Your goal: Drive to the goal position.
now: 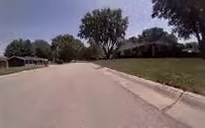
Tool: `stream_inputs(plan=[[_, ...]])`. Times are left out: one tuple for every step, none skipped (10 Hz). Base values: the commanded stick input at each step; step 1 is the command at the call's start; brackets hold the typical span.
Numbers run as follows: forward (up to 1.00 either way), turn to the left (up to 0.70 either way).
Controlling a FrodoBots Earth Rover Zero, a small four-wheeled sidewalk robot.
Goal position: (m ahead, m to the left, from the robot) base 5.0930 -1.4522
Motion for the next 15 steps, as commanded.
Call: stream_inputs(plan=[[0.7, 0.0], [0.7, 0.0], [0.7, 0.0], [0.7, 0.0], [0.7, 0.0], [0.7, 0.0], [0.7, 0.0], [0.7, 0.0], [0.7, 0.0], [0.7, 0.0], [0.7, 0.0], [0.7, 0.0], [0.7, 0.0], [0.7, 0.0], [0.7, 0.0]])
